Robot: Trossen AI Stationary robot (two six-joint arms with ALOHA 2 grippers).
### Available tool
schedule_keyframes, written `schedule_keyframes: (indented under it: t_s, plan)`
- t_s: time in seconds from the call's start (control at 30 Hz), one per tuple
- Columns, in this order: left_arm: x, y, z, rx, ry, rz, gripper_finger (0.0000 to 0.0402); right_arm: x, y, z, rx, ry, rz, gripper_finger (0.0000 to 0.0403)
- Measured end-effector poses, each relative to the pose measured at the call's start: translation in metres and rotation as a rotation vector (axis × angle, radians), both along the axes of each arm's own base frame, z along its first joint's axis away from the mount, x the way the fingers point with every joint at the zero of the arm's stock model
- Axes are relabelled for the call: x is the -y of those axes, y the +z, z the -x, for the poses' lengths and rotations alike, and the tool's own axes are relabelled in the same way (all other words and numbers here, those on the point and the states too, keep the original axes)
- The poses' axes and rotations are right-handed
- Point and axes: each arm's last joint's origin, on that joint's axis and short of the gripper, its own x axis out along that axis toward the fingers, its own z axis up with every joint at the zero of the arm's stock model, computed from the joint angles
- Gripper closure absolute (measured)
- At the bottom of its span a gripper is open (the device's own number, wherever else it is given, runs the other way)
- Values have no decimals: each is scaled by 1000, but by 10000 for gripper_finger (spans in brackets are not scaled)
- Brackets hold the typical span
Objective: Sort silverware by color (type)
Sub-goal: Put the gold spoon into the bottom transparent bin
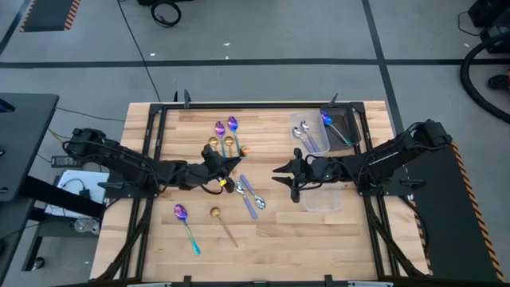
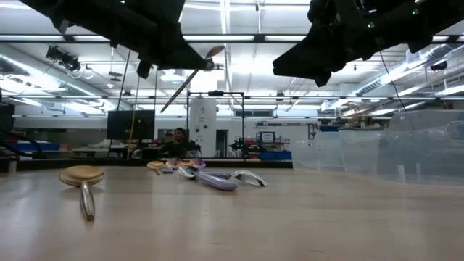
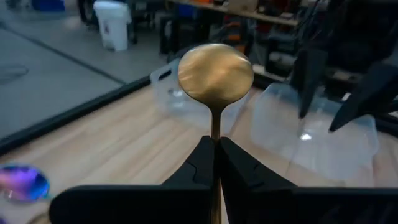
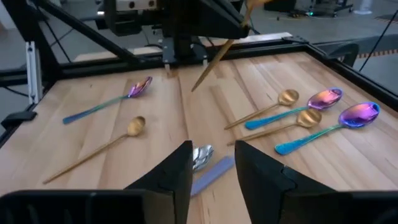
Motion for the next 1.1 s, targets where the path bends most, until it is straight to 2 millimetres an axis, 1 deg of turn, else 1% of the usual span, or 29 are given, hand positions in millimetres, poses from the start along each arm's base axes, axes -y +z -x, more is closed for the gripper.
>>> schedule_keyframes:
  t_s: [0.13,0.3,0.43,0.57,0.63,0.7,0.83,0.93,1.1]
  plan:
    - [-4,1,-7,53,-16,-13,385,0,1,0,9,-17,-5,251]
    - [-1,-1,-22,176,-79,-57,385,2,2,-1,29,-51,-53,233]
    - [-3,-2,-32,313,-120,-85,385,2,3,-1,42,-57,-83,226]
    - [-11,-8,-41,425,-157,-81,385,2,5,-1,58,-38,-82,226]
    - [-14,-11,-51,435,-174,-86,384,1,6,-2,66,-23,-69,228]
    - [-17,-11,-65,435,-203,-93,384,2,6,-2,72,-19,-50,228]
    - [-18,-8,-88,448,-282,-132,384,4,6,-2,68,-42,-12,229]
    - [-17,-5,-98,456,-325,-147,384,5,6,-2,63,-37,27,229]
    - [-16,-4,-106,465,-374,-147,384,6,8,-3,71,-34,61,236]
